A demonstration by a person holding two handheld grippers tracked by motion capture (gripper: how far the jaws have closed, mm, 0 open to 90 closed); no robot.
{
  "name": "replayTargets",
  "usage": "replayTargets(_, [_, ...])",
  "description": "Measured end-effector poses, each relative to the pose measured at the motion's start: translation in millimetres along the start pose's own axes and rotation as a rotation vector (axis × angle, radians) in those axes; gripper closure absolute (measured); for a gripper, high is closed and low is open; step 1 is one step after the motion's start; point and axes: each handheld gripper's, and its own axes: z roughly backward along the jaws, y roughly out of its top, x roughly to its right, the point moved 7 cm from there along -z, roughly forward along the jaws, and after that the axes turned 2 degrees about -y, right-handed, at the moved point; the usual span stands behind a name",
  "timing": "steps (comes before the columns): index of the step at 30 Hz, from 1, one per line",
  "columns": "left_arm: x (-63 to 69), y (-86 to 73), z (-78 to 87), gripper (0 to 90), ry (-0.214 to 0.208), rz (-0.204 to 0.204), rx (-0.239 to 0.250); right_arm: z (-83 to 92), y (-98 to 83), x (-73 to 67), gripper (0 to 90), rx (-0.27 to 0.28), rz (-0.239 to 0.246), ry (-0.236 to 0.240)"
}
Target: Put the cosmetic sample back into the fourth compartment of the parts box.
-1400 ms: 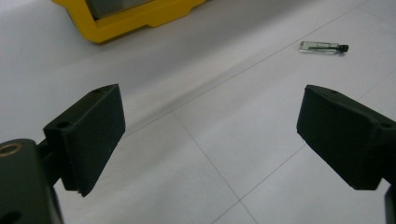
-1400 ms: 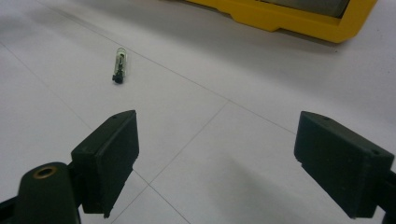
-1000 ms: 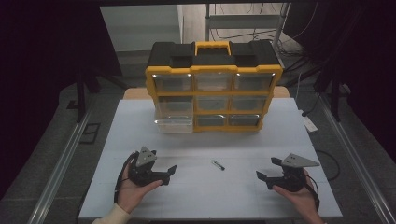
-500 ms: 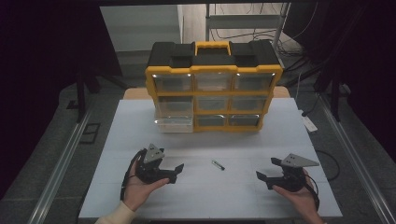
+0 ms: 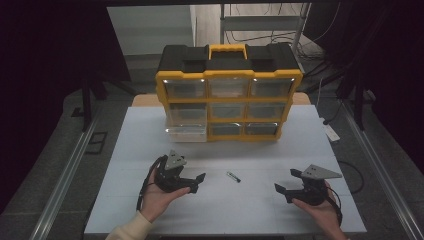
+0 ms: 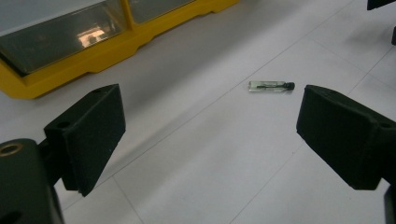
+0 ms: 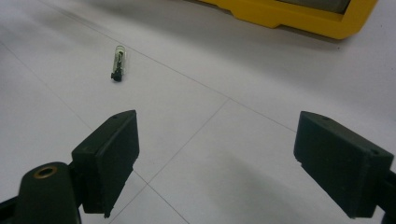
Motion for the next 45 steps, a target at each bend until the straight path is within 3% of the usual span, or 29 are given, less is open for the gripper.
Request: replayTargets(45, [30.9,33.6,-38.6,8.3,-0.068,-0.065,-0.036,1.0,-0.1,1.3,15.0,0.002,0.003,-0.005])
